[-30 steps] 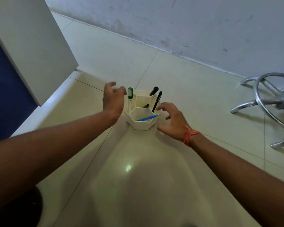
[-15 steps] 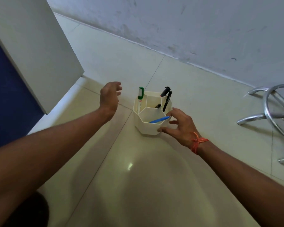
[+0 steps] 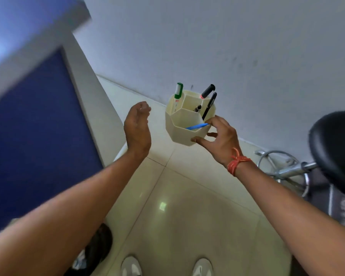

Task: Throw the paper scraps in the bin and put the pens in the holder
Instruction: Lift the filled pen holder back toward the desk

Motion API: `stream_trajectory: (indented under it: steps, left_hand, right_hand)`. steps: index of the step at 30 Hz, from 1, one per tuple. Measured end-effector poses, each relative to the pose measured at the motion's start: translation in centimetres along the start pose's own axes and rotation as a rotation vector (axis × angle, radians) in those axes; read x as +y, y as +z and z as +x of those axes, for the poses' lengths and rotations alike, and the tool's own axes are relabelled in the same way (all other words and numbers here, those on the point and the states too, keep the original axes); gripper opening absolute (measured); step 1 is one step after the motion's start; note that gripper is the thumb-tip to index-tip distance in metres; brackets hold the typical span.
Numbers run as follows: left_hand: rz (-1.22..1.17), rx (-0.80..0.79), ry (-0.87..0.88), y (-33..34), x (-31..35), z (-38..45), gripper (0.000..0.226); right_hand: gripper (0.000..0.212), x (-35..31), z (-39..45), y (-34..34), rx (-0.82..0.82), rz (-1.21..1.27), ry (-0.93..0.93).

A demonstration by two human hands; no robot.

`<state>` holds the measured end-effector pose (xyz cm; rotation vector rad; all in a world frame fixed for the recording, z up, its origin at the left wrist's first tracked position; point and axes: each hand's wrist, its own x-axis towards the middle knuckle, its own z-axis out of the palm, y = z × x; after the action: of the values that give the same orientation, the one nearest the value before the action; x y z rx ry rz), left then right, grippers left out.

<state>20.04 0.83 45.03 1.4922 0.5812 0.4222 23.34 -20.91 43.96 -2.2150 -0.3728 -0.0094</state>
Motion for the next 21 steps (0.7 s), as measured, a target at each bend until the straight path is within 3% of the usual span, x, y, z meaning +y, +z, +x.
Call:
stream_trajectory:
  steps: [6, 9, 11, 15, 21]
  left_hand:
    - [-0.075, 0.145, 0.08, -3.7, 21.8, -4.9, 0.037]
    - [-0.094, 0.238, 0.076, -7.4, 28.1, -6.4, 0.05]
    - [-0.086, 0.294, 0.093, -10.7, 31.3, -6.7, 0.047]
    - [-0.048, 0.387, 0.13, -19.2, 34.9, -6.3, 0.038]
    - [-0.039, 0.485, 0.066, -35.3, 34.2, -5.0, 0.057]
  right_hand:
    - [0.053, -19.7, 3.2, -10.4, -0.028, 0.014, -0.096]
    - [0.053, -27.6, 3.9, -12.1, -0.098, 0.003, -0.18]
    - [0.054, -32.3, 4.6, -12.1, -0.14, 0.006, -0.241]
    - [0.053, -40.1, 5.6, -8.3, -0.206, 0.033, -0.316]
    - [0.052, -50.4, 4.9, 5.1, -0.26, 0.132, -0.328]
